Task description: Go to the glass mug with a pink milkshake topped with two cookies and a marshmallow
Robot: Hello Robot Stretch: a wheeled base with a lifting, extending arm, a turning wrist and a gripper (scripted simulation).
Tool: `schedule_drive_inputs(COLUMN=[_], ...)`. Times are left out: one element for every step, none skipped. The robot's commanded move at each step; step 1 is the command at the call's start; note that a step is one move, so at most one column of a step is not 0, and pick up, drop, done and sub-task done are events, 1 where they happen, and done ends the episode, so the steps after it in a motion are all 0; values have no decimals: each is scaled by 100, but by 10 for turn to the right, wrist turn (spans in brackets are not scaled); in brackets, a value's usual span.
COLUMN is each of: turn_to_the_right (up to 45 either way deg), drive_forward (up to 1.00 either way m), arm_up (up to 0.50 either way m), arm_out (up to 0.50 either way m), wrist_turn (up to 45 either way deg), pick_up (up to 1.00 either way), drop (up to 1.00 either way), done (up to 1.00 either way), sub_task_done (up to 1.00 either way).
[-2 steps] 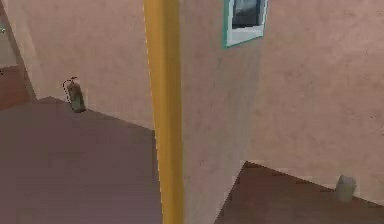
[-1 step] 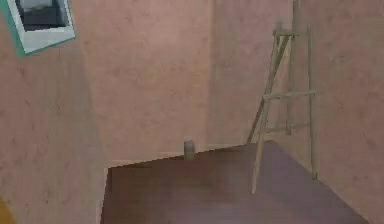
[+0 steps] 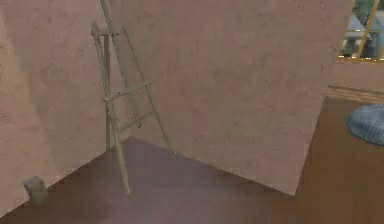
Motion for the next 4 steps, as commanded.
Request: schedule_drive_inputs(turn_to_the_right=[450, 0, 150, 0], drive_forward=[0, 90, 0, 70], arm_up=[0, 0, 0, 0], arm_out=[0, 0, 0, 0], wrist_turn=[0, 0, 0, 0], pick_up=[0, 0, 0, 0], drop=[0, 0, 0, 0], done=[0, 0, 0, 0], sub_task_done=[0, 0, 0, 0])
